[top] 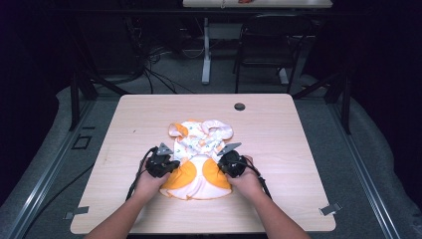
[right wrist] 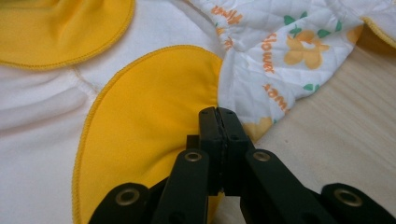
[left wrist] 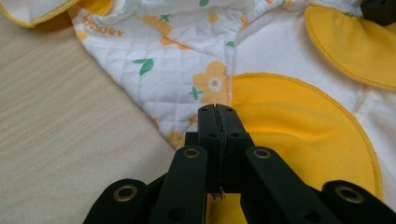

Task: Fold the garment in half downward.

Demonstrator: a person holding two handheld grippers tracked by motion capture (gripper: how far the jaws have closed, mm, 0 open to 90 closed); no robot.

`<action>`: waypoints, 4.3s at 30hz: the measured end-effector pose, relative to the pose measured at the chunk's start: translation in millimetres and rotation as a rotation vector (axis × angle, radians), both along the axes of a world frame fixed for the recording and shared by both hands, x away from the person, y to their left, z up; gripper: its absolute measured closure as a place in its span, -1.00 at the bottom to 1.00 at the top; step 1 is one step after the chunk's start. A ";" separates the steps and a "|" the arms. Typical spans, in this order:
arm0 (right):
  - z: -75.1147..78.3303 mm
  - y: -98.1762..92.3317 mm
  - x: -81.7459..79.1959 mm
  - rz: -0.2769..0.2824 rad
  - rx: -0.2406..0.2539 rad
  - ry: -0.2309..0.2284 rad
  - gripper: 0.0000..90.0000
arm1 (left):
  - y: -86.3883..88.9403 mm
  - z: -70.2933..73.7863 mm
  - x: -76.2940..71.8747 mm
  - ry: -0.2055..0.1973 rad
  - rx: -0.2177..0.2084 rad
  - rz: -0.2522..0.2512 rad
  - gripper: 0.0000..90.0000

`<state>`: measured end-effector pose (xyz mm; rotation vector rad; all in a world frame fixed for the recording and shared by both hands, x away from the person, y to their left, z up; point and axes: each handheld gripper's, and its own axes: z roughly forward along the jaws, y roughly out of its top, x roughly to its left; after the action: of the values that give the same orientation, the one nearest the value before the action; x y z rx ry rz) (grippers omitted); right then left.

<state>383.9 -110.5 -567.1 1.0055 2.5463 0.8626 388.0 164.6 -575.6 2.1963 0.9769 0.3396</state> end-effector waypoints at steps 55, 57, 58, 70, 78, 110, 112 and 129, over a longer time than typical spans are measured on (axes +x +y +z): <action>1.9 -21.0 -71.2 0.142 0.013 0.075 1.00 | 4.2 -1.7 -67.0 0.070 -0.056 -0.157 0.99; 1.8 -20.9 -72.2 0.134 0.012 0.070 0.99 | 4.4 -1.6 -66.8 0.075 -0.059 -0.158 0.99; 1.8 -20.9 -72.2 0.134 0.012 0.070 0.99 | 4.4 -1.6 -66.8 0.075 -0.059 -0.158 0.99; 18.8 -18.4 -58.7 0.135 0.026 0.065 0.93 | 2.4 20.0 -44.8 0.070 -0.058 -0.150 0.97; 31.2 -15.1 -26.6 0.118 0.018 0.055 0.96 | -3.3 35.9 -12.9 0.054 -0.065 -0.131 0.99; 35.6 3.2 81.5 -0.079 0.005 0.017 0.76 | -19.8 33.6 76.3 0.034 -0.047 0.007 0.70; 31.2 2.7 86.0 -0.093 -0.002 0.006 0.65 | -19.2 28.3 80.5 0.031 -0.038 0.032 0.58; 8.7 1.1 98.0 -0.160 -0.031 0.079 0.29 | -15.6 8.7 86.4 0.048 0.000 0.084 0.17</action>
<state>481.9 -109.5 -558.4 1.2366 2.4932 0.7507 474.4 149.0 -566.9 2.1761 1.0973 0.3272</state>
